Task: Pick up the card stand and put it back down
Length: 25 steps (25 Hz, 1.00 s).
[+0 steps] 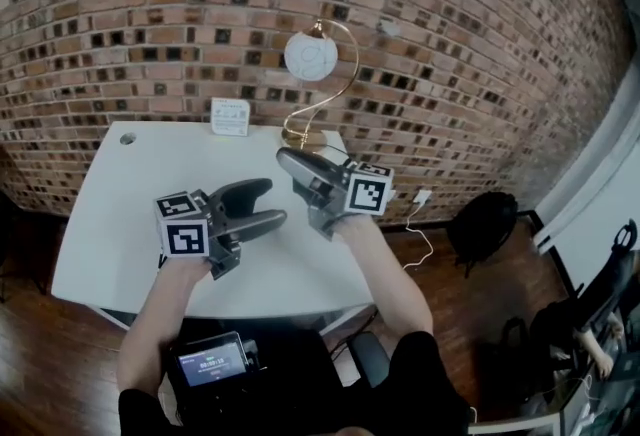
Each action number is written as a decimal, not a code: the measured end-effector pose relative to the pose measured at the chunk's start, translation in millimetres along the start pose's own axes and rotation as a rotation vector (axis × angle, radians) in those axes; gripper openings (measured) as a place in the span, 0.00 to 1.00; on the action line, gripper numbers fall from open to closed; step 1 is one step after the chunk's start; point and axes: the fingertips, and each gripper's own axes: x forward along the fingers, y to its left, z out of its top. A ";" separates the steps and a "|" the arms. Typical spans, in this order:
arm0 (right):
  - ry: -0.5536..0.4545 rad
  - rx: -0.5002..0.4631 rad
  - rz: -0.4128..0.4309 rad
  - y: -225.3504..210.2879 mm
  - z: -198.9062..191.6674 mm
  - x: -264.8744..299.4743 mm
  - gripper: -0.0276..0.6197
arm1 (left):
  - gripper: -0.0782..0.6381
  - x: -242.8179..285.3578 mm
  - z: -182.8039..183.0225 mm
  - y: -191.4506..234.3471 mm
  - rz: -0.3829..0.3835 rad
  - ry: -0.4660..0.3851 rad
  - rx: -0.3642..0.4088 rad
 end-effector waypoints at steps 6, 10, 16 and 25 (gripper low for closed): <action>-0.020 -0.012 0.014 32.2 1.4 -6.4 0.09 | 0.61 -6.3 -0.1 -25.8 0.001 -0.009 0.018; -0.001 -0.076 0.013 54.1 5.5 -12.8 0.09 | 0.61 -12.0 0.3 -38.3 0.016 -0.026 0.007; -0.021 -0.130 0.000 57.5 23.8 -19.3 0.09 | 0.61 0.1 20.8 -43.8 -0.019 -0.029 0.055; -0.033 -0.088 0.026 68.2 5.0 -8.0 0.08 | 0.61 -14.5 11.3 -58.8 -0.017 0.002 0.065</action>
